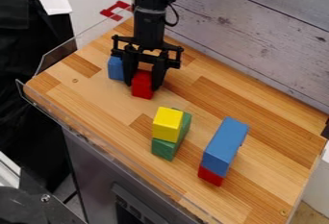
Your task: Take a red square block and put it next to the blue square block
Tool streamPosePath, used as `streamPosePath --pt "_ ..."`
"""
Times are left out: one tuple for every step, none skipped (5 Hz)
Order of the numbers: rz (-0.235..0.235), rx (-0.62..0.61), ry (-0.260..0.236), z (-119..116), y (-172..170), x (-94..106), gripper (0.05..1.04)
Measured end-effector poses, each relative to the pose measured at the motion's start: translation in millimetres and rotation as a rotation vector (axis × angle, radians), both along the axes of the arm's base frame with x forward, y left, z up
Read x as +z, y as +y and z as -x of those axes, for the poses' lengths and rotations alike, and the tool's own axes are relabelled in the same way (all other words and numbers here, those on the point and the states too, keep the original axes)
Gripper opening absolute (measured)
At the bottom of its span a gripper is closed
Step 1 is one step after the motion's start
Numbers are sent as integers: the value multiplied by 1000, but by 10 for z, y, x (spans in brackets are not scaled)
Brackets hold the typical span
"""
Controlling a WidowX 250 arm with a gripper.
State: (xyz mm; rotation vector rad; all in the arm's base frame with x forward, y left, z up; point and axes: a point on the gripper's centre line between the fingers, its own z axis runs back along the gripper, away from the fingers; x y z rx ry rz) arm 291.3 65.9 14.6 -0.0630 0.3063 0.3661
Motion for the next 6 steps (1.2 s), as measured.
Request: streamPosePath --pt "-21 4 -8 -83 59 -19 569" --pt "-27 6 -20 -153 91 -26 570" --pt "-27 8 -31 -236 108 -36 570" --pt "-15 18 -40 -278 93 -40 570" --pt "-7 28 -42 -293 85 -49 607" --pt "0 55 -36 -180 34 -90 904"
